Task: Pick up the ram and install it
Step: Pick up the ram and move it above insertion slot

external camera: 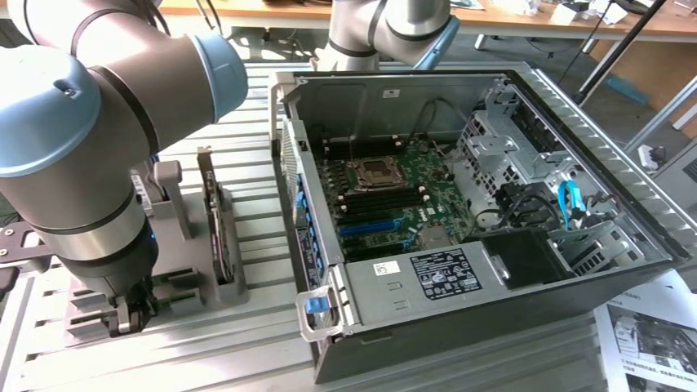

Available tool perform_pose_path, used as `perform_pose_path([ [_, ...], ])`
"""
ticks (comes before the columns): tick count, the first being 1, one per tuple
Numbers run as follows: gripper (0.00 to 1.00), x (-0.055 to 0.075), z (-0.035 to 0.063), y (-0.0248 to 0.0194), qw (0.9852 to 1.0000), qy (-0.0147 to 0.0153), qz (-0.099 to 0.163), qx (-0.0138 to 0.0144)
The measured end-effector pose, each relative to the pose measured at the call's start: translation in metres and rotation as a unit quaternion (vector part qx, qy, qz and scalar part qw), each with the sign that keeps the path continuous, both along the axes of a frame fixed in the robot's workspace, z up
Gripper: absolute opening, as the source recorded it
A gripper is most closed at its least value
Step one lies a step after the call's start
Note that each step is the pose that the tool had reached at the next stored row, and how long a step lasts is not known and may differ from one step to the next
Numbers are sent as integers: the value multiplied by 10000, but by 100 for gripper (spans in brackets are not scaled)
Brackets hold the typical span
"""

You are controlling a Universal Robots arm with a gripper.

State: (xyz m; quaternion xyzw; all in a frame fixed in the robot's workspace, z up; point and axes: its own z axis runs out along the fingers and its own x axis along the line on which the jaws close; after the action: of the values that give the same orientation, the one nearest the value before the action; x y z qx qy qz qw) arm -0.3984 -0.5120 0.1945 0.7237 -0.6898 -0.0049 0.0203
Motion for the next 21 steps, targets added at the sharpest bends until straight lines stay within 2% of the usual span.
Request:
perform_pose_path([
  [6, 15, 0, 6, 0, 10000, 0, 0, -2],
  [21, 15, 0, 100, 0, 10000, 0, 0, -2],
])
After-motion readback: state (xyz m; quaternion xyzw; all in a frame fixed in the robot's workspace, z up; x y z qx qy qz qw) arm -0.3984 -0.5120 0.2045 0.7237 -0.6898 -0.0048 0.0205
